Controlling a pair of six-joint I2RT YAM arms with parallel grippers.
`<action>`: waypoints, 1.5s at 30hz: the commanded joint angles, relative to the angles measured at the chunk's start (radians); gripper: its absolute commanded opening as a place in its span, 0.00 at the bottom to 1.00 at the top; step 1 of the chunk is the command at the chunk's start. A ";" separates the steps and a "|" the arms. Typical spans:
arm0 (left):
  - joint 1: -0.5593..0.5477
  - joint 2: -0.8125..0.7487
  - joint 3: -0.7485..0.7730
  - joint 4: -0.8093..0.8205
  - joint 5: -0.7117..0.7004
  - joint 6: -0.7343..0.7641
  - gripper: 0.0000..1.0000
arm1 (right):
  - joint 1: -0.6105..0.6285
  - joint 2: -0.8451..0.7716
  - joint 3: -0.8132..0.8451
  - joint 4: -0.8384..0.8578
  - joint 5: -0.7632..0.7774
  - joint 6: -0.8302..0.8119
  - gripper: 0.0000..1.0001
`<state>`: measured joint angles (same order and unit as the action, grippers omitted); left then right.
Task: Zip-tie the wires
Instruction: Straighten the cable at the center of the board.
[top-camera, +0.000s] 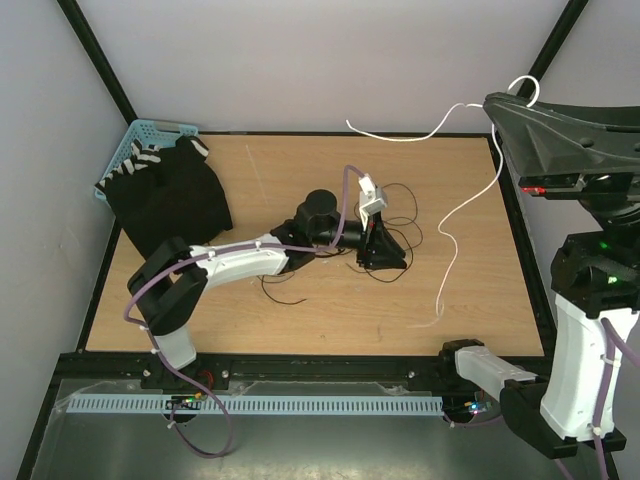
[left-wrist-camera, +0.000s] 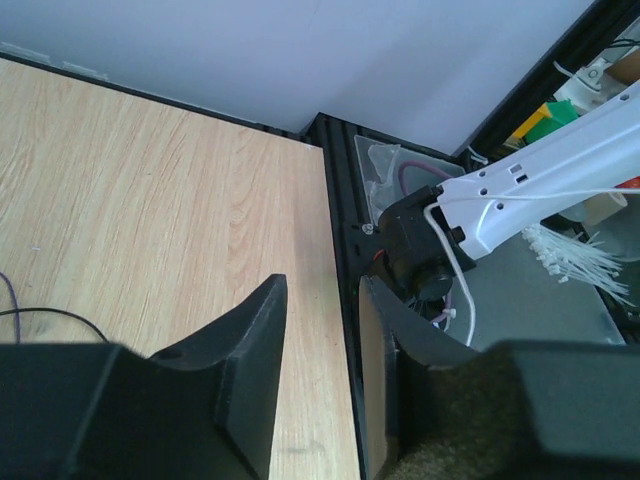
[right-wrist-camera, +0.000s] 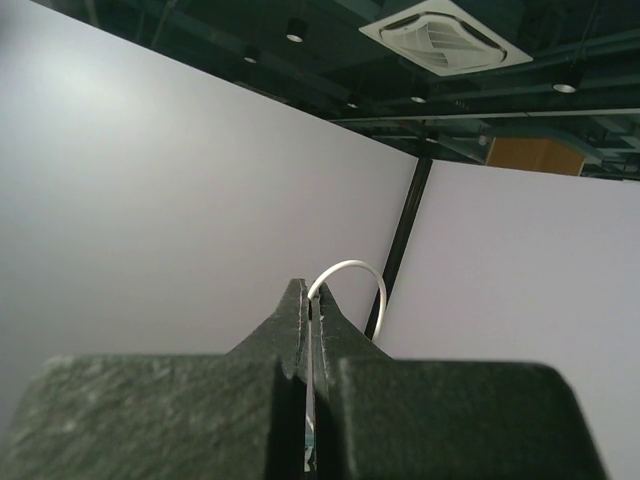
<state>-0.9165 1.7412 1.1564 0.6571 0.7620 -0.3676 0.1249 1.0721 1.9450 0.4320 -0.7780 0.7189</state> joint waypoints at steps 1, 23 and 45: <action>-0.004 -0.007 -0.019 0.175 0.039 -0.057 0.44 | -0.001 -0.012 -0.021 0.036 0.008 0.008 0.00; -0.015 0.115 0.066 0.236 0.102 -0.078 0.32 | 0.000 -0.020 -0.043 0.064 0.007 0.036 0.00; 0.333 -0.409 -0.349 -0.301 -0.211 -0.031 0.00 | 0.000 -0.031 -0.375 -0.476 0.065 -0.220 0.00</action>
<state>-0.6708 1.5082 0.8505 0.6247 0.6582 -0.4381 0.1249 1.0218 1.6844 0.1143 -0.6994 0.5350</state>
